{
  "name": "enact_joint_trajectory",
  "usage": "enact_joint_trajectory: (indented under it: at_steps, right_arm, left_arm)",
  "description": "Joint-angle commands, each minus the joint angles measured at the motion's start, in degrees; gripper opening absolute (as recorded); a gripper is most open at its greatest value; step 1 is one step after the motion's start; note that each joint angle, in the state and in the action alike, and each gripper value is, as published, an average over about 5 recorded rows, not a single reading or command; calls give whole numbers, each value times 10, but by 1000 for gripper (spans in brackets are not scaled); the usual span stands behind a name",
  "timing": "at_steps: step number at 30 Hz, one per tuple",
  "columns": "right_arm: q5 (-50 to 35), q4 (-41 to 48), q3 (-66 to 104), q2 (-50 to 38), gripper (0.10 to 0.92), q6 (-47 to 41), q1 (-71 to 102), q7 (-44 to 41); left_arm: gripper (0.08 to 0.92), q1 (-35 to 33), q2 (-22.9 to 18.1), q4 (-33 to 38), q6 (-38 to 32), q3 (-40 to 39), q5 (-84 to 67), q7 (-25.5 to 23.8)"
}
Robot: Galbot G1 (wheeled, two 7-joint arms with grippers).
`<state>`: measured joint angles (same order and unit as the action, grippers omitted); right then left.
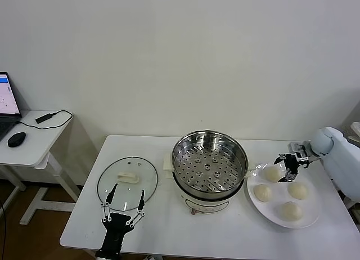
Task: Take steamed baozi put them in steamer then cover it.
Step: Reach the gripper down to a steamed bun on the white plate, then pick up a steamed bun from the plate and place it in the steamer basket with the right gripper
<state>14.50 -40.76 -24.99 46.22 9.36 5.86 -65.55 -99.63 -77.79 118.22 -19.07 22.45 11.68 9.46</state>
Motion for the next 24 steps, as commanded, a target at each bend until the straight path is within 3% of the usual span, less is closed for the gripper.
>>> enact_joint_trajectory:
  at_steps: [1,13,18,24]
  right_arm:
    - [25,29,-6,24,821,5,-9,5]
    - [11,-9,-15,0,681,9,-9,-3]
    - [-42,-112,-49,-51,671,22,-41,-14]
    - [-71,-230,-117,-74,675,129,-161,-30]
  left_arm:
    - [823,-1,-1,-2,-2,0,1,1]
    - [823,0,1,-3,-7,0,1,3]
    - [823,4,3,-2,-6,-1,1,3]
    - [823,10,6,1,-2,-5,1,3]
